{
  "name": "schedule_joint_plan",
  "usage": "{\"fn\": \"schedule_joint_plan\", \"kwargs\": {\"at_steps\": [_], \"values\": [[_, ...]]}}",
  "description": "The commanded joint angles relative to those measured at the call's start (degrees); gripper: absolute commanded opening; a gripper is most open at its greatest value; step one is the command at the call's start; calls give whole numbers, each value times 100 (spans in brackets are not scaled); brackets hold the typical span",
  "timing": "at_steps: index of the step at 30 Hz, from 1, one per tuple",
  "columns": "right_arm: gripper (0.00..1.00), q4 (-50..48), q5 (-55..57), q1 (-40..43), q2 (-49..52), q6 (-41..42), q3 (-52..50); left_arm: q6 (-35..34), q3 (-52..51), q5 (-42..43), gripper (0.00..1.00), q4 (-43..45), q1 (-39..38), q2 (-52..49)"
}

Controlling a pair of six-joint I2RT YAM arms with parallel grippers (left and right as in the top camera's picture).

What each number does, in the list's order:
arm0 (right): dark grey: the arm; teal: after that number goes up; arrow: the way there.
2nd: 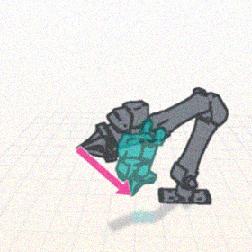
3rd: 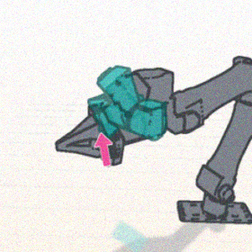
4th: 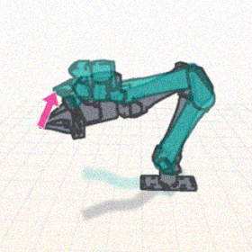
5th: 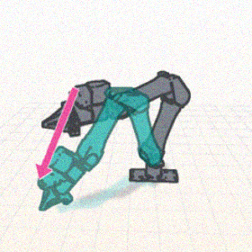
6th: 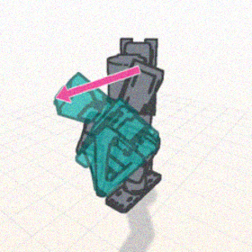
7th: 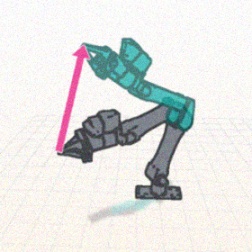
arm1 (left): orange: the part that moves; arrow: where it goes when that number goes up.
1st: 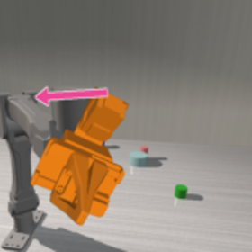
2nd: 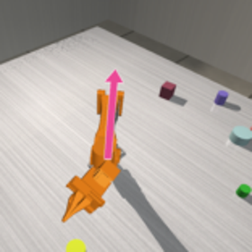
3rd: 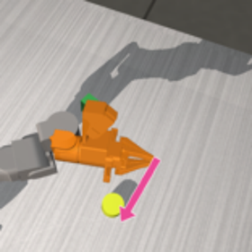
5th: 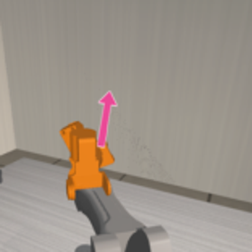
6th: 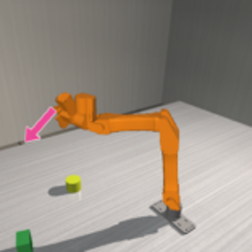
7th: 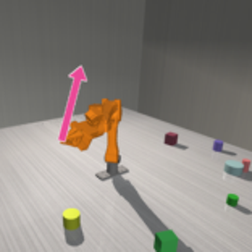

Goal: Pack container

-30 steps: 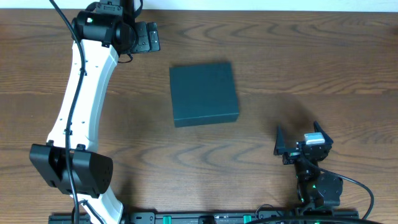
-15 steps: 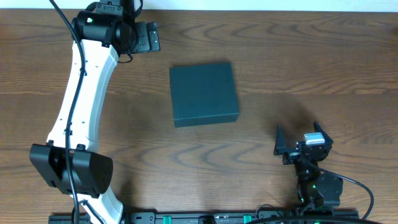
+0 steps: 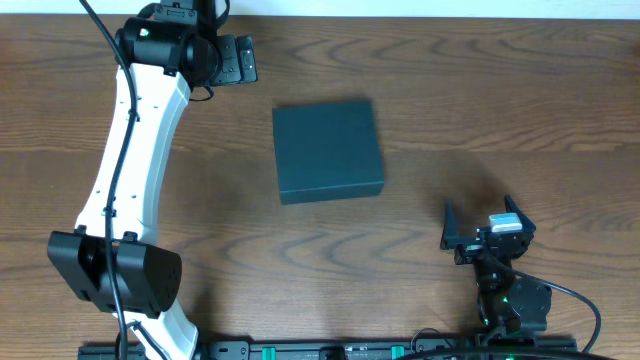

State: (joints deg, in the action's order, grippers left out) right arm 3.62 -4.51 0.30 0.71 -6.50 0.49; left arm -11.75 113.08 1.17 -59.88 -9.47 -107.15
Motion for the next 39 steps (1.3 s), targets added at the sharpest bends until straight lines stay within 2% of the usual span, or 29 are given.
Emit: {"fn": "schedule_joint_plan", "kwargs": {"at_steps": [1, 7, 12, 19, 23, 26, 32, 39], "values": [[99, 9, -44, -85, -37, -42, -17, 79, 42, -289, 99, 177, 22, 186], [99, 9, -42, -85, -37, -42, -17, 76, 42, -793, 99, 1652, 107, 1038], [99, 9, -42, -87, -39, -42, -17, 76, 39, -791, 99, 2706, 348, 1952], [99, 9, -42, -85, -37, -42, -17, 125, -55, -791, 99, 2918, 898, 3252], [99, 9, -42, -85, -37, -42, -17, 186, -544, -791, 99, 2920, 1309, 4057], [99, 9, -42, -85, -37, -42, -17, 184, -1191, -789, 99, 2918, 1567, 4745], [99, 9, -42, -85, -37, -42, -17, 181, -3115, -789, 99, 3115, 1816, 6310], [99, 9, -42, -85, -37, -42, -17, 55, -5663, -785, 99, 4242, 1818, 7838]]}}
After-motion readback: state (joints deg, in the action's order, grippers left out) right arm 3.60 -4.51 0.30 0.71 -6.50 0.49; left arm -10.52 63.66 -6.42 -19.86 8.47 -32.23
